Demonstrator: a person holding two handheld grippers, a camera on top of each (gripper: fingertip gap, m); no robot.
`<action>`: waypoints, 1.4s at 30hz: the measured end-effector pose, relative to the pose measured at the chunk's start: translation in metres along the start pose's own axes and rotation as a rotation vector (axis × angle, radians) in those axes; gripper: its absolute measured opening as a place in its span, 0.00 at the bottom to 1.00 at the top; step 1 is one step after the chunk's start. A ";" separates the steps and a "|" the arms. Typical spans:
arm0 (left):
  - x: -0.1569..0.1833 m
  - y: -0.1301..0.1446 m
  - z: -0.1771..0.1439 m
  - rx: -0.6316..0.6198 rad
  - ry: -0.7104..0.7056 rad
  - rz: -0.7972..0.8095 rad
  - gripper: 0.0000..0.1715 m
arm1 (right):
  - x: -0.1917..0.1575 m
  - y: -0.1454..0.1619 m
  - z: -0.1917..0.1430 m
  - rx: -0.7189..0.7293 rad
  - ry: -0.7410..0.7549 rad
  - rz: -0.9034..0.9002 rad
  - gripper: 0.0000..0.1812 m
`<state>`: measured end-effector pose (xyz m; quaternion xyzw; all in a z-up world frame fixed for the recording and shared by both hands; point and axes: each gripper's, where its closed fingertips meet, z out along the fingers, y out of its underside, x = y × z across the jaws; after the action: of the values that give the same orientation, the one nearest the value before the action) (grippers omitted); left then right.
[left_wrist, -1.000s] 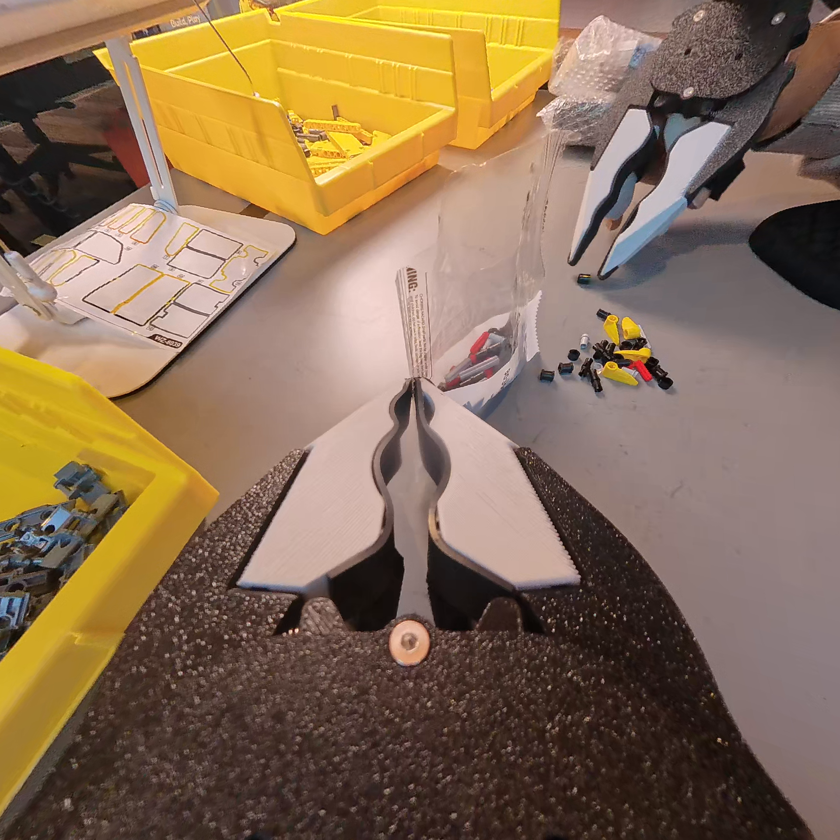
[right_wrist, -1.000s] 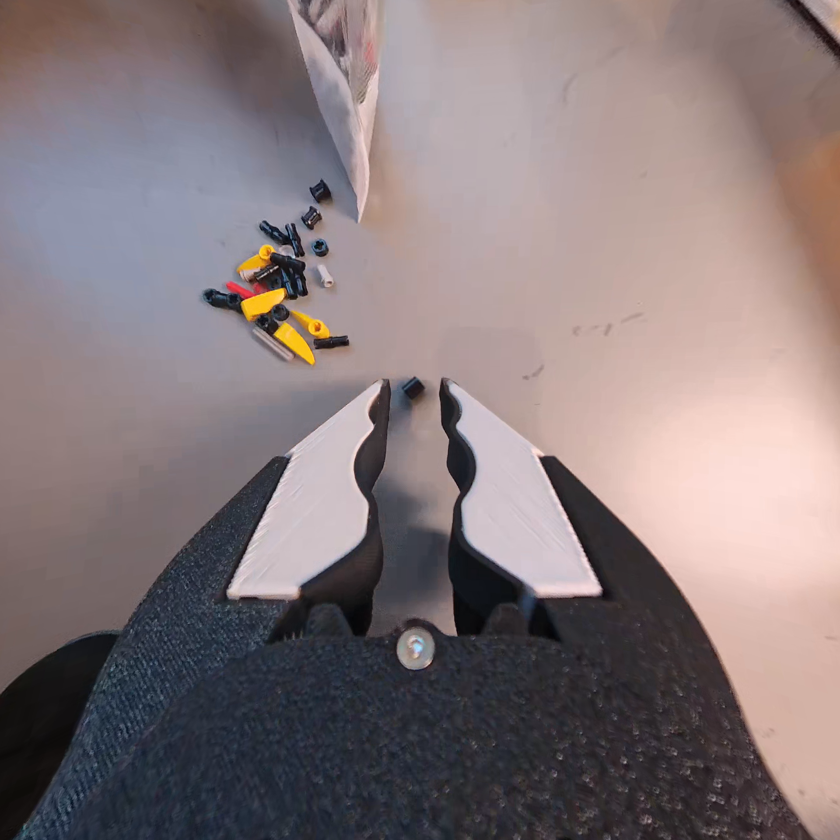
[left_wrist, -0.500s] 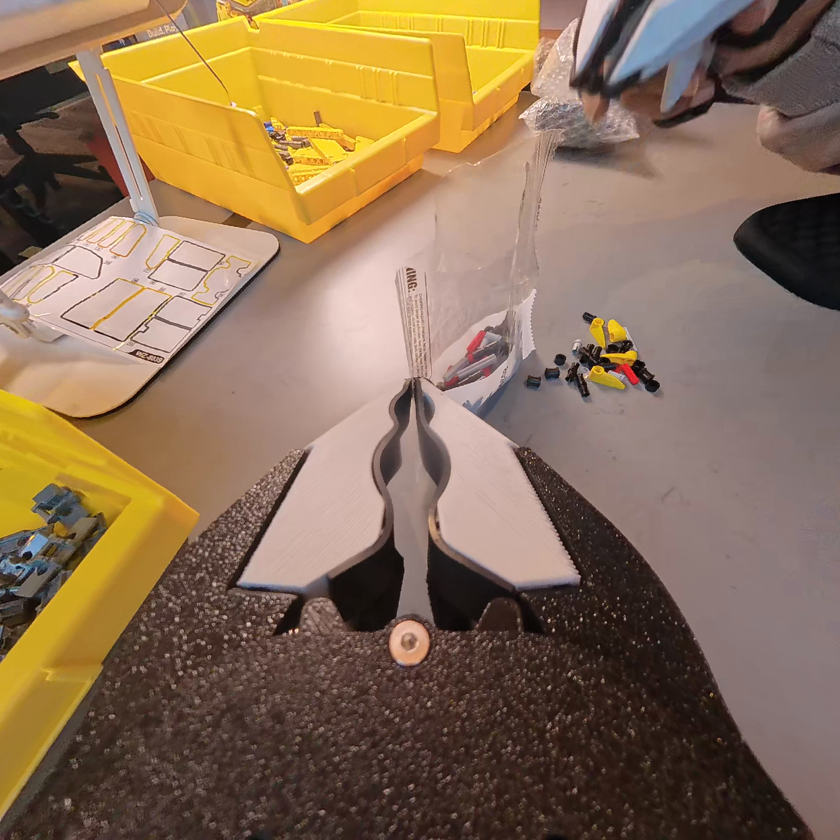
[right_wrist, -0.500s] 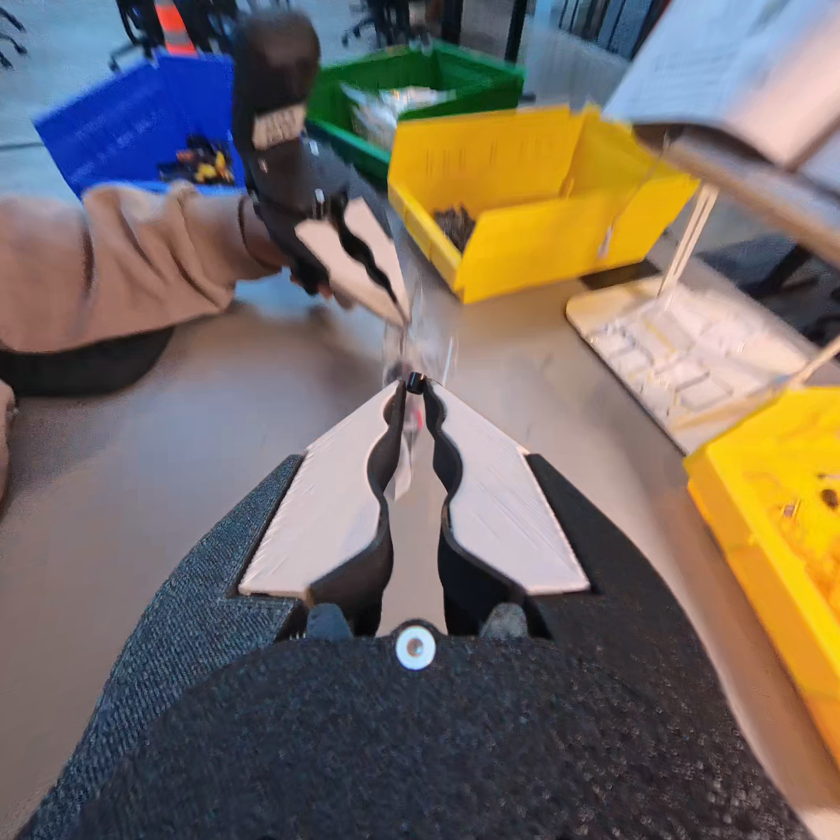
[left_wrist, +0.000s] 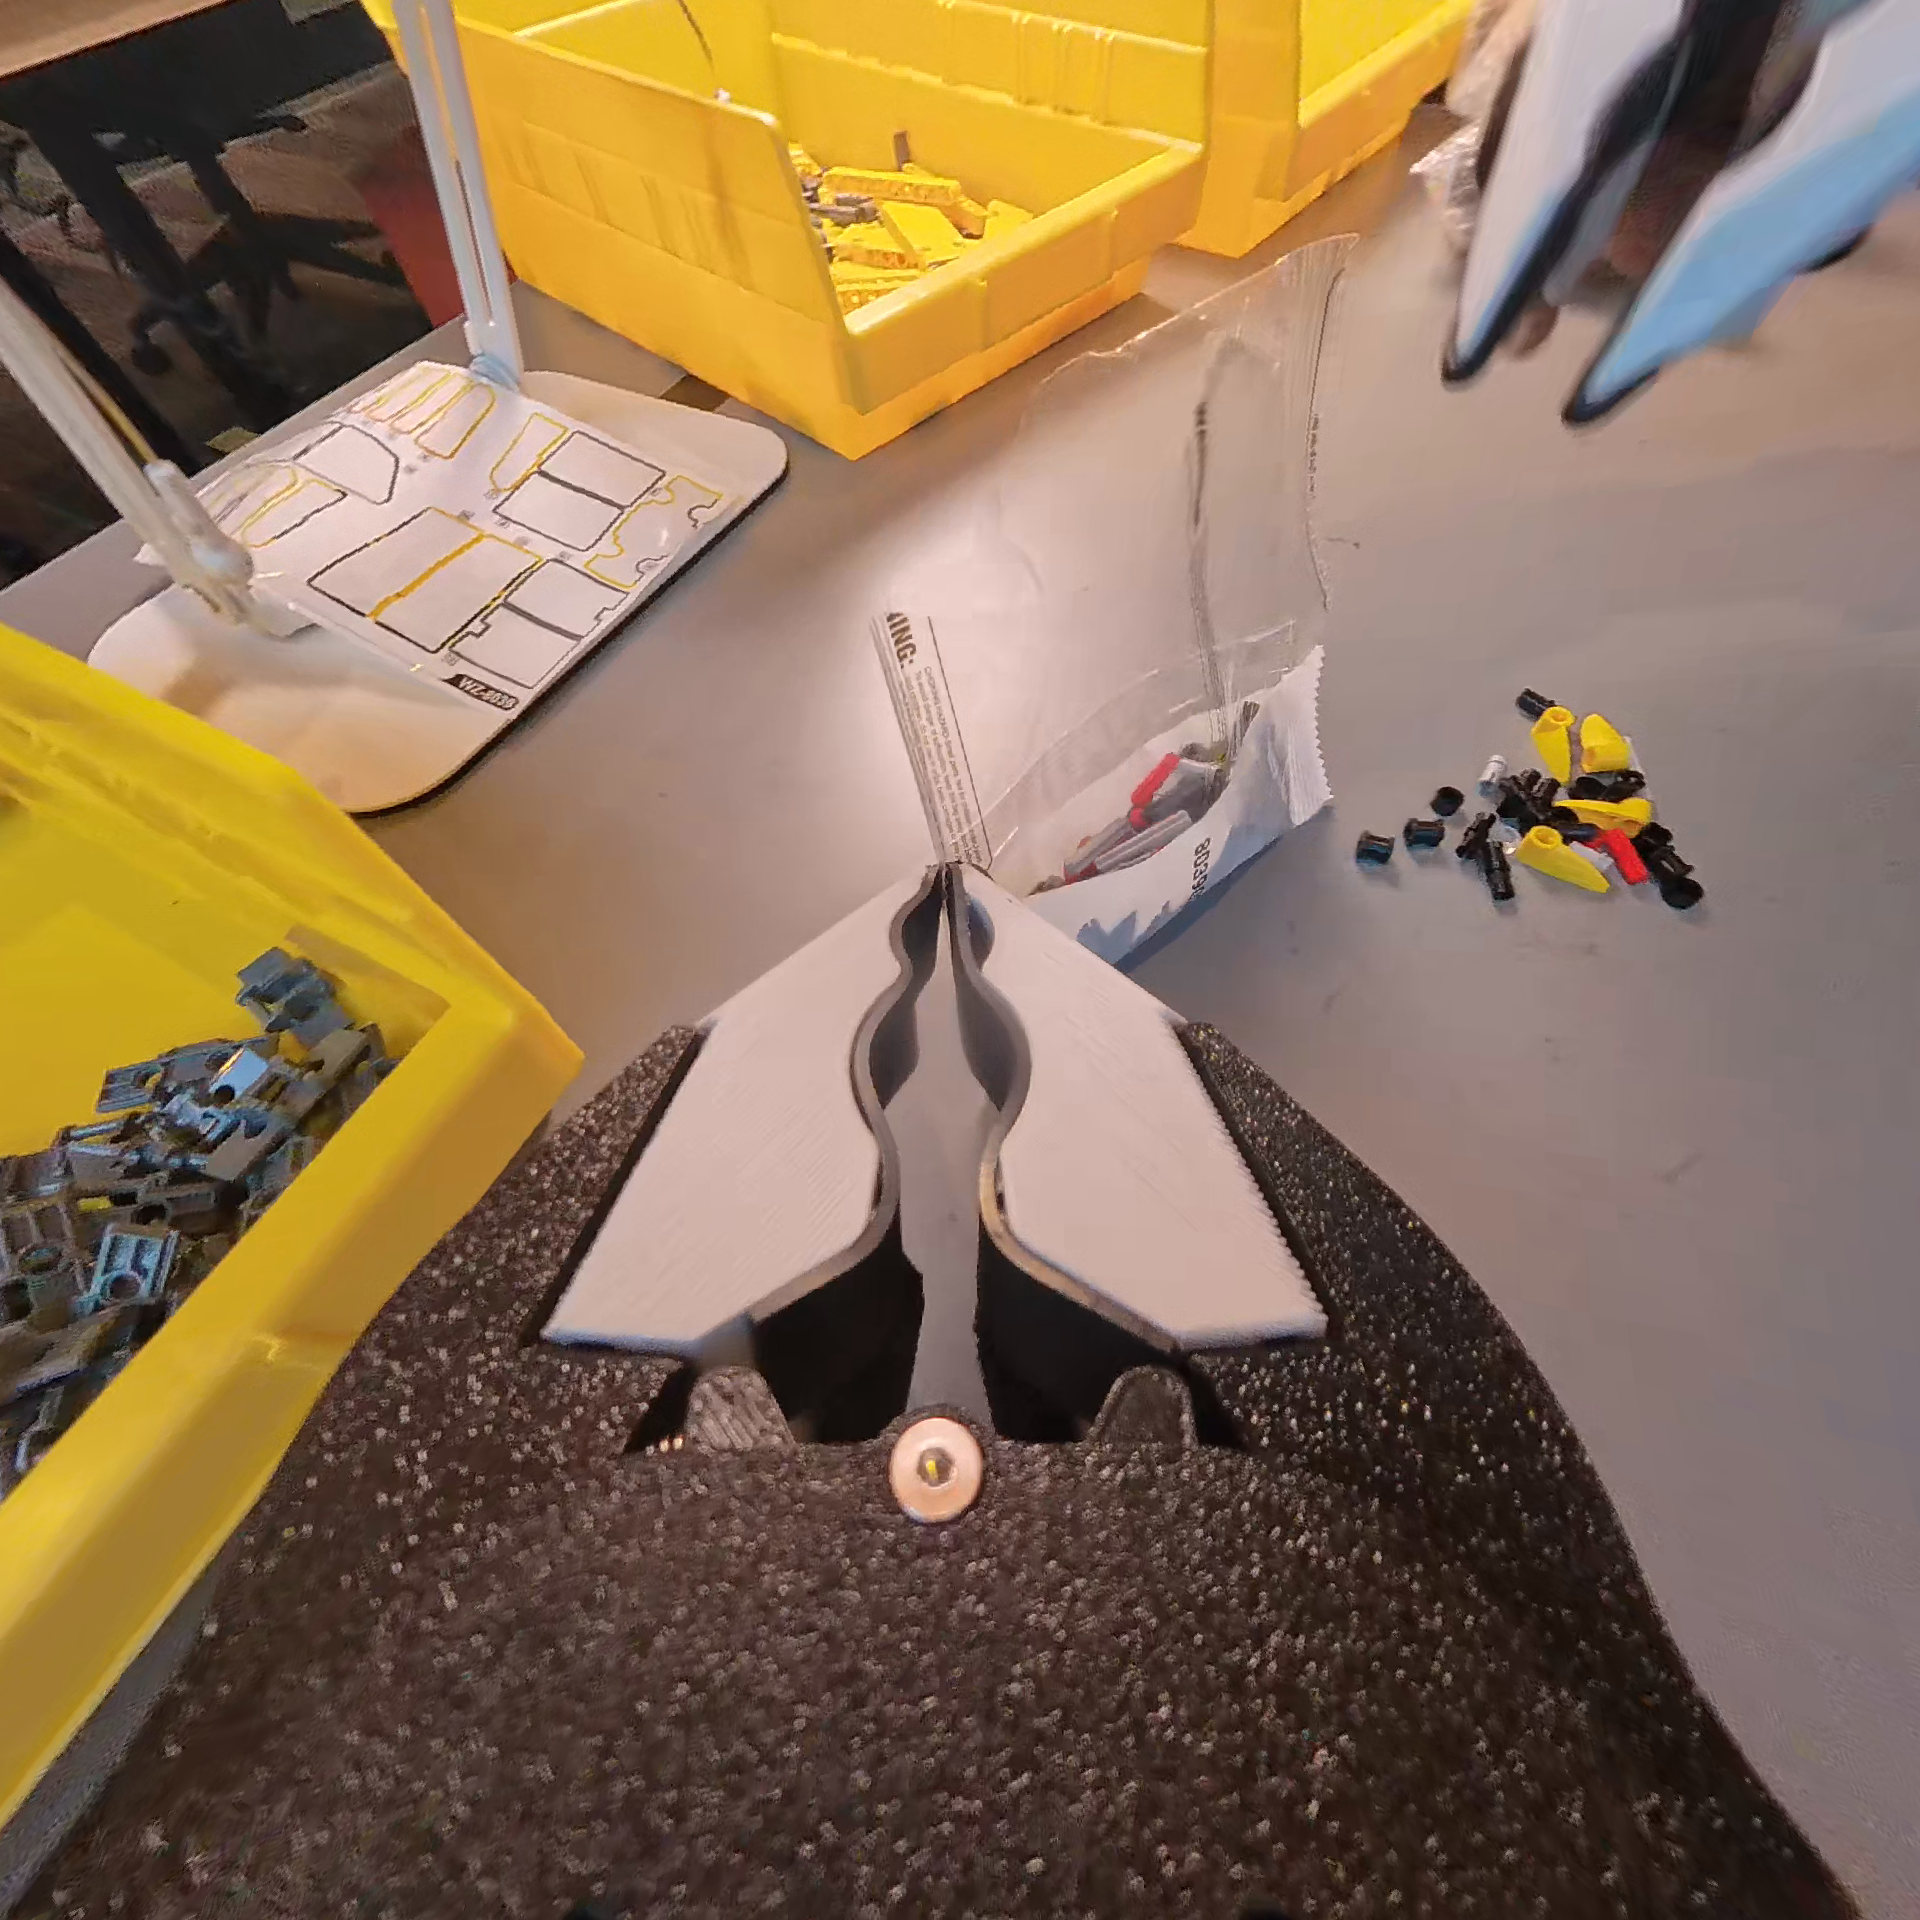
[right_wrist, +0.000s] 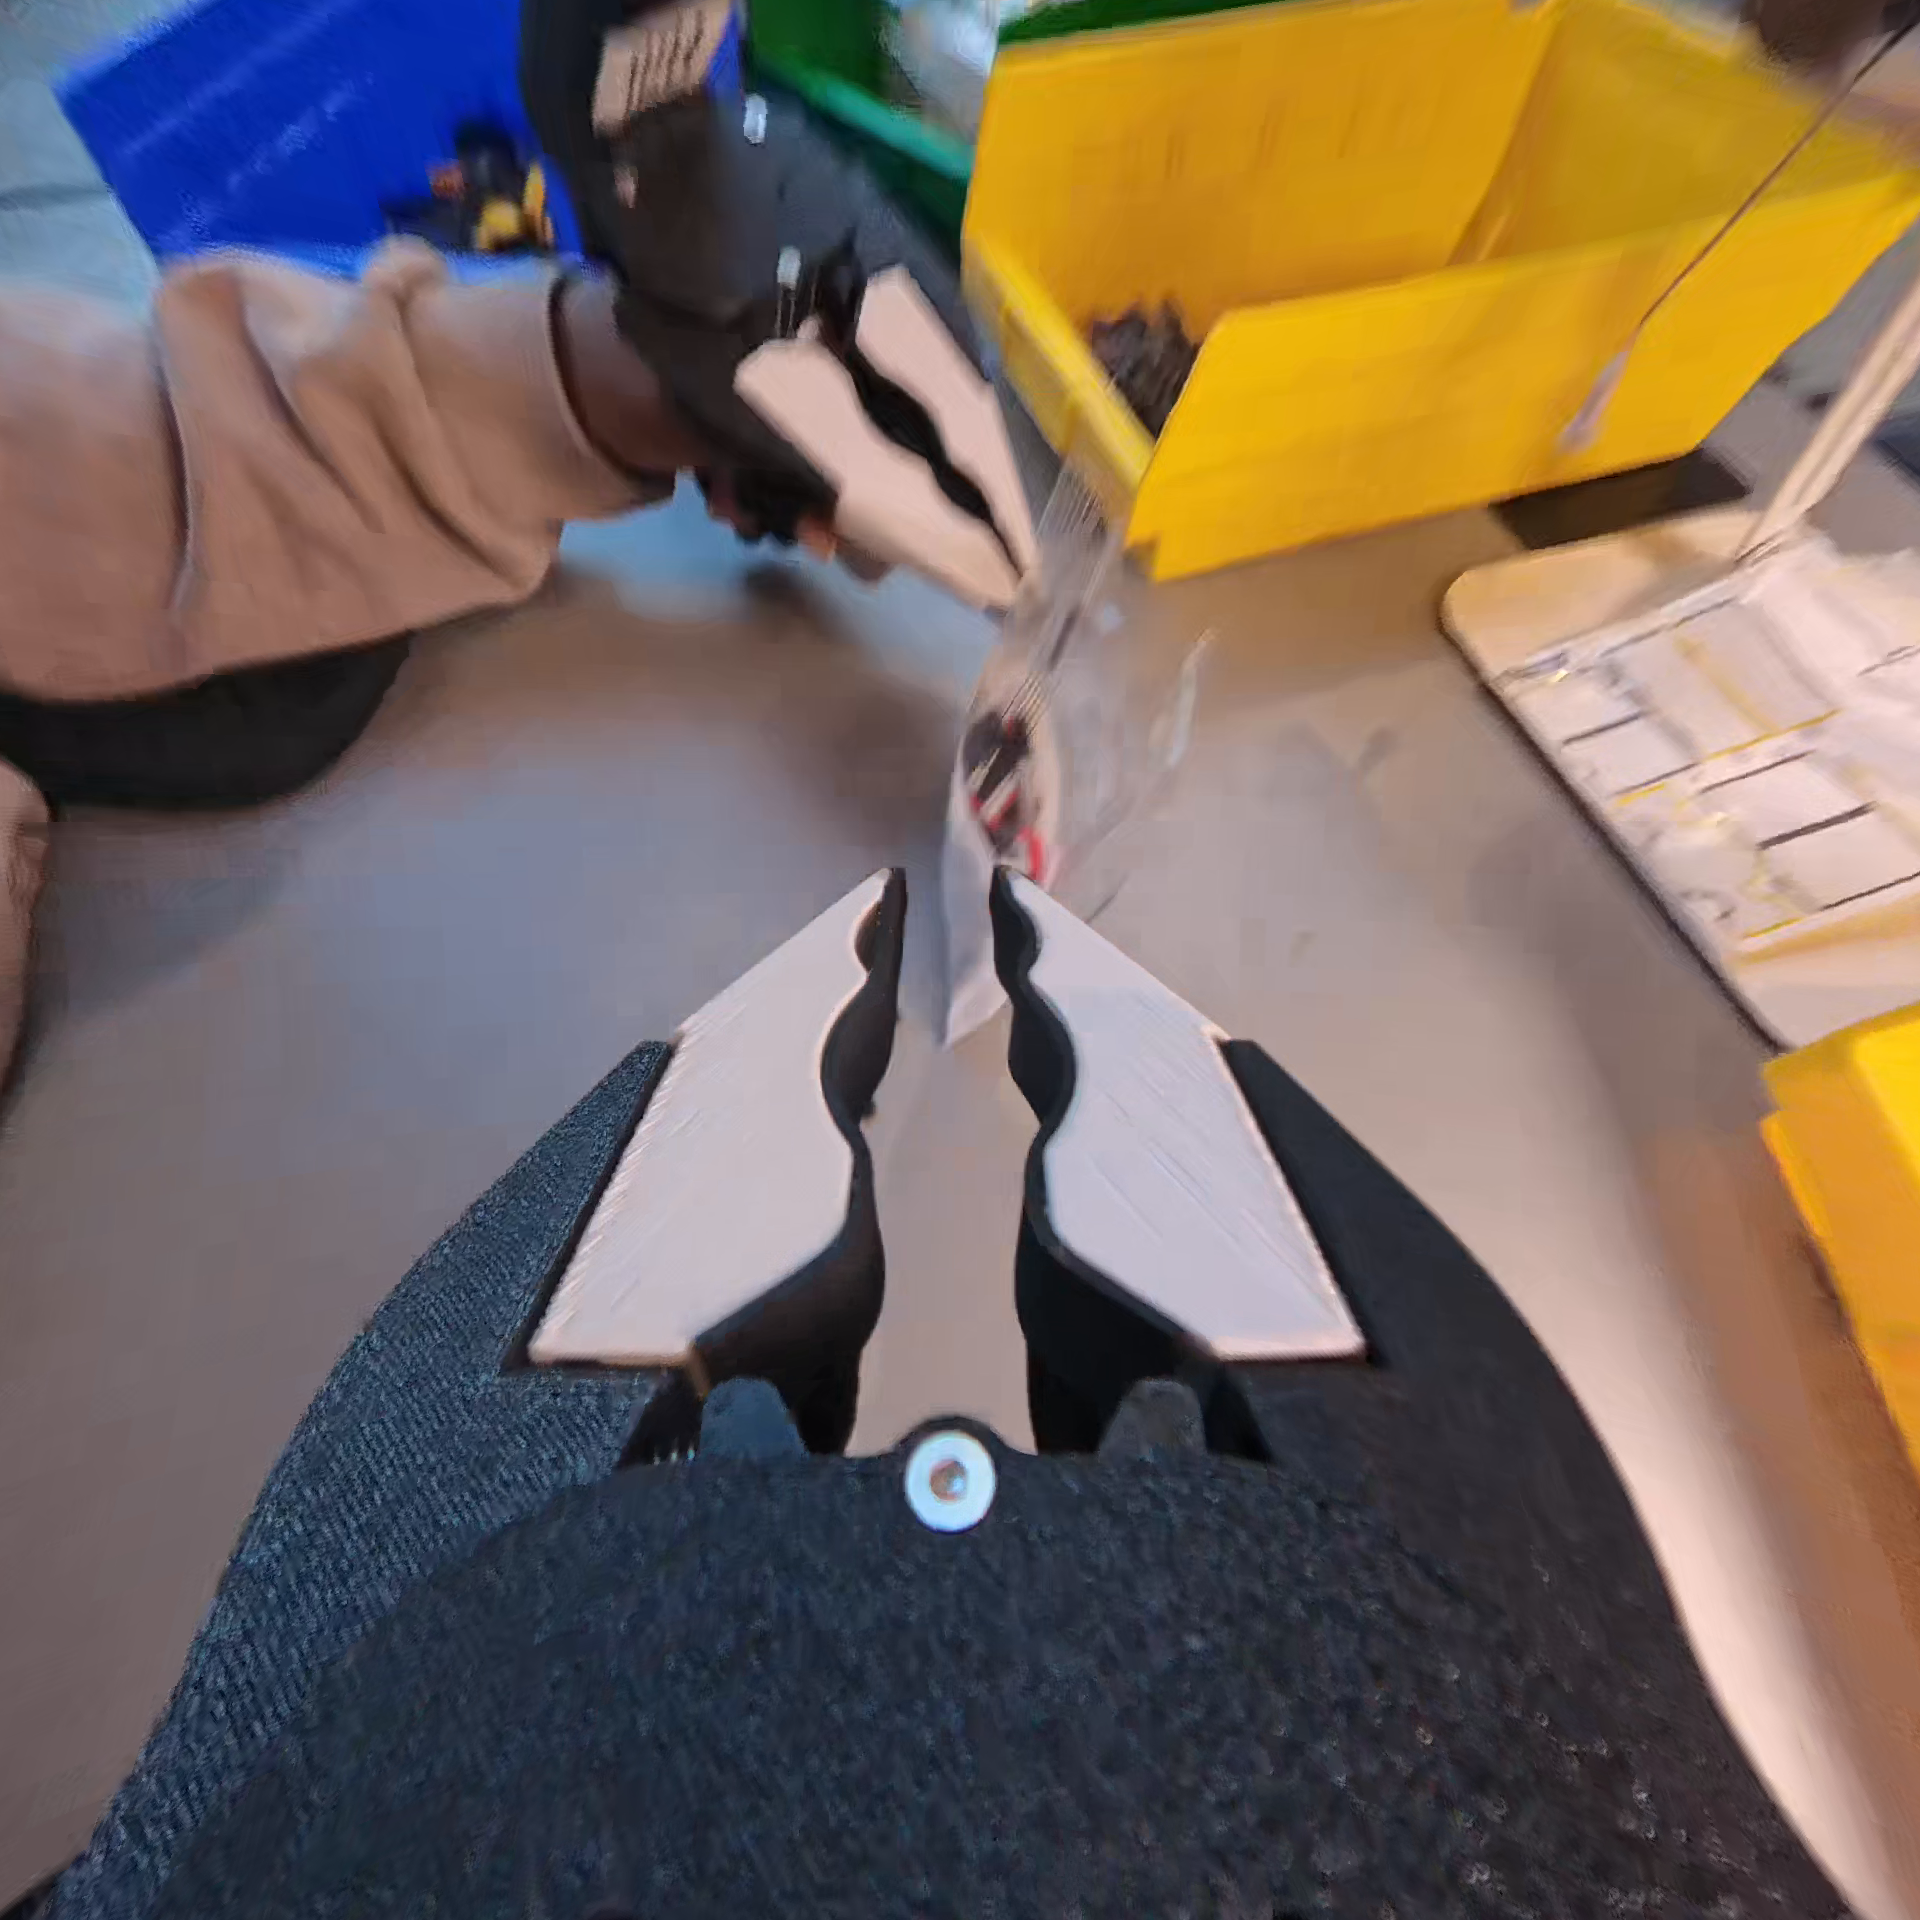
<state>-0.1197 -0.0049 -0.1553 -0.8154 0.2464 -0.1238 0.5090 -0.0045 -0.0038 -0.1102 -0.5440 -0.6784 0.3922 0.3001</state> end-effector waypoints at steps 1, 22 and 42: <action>-0.003 0.000 0.000 -0.001 -0.015 -0.007 0.00 | -0.006 0.019 0.007 -0.080 -0.017 -0.013 0.09; 0.004 -0.007 -0.001 0.047 0.018 0.020 0.00 | -0.020 -0.032 0.025 0.056 -0.051 -0.085 0.04; 0.000 -0.003 0.003 0.020 -0.019 0.024 0.00 | -0.026 0.062 0.037 -0.293 -0.083 -0.083 0.10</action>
<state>-0.1170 -0.0017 -0.1536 -0.8084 0.2499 -0.1124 0.5210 0.0017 -0.0309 -0.1819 -0.5370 -0.7620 0.2983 0.2051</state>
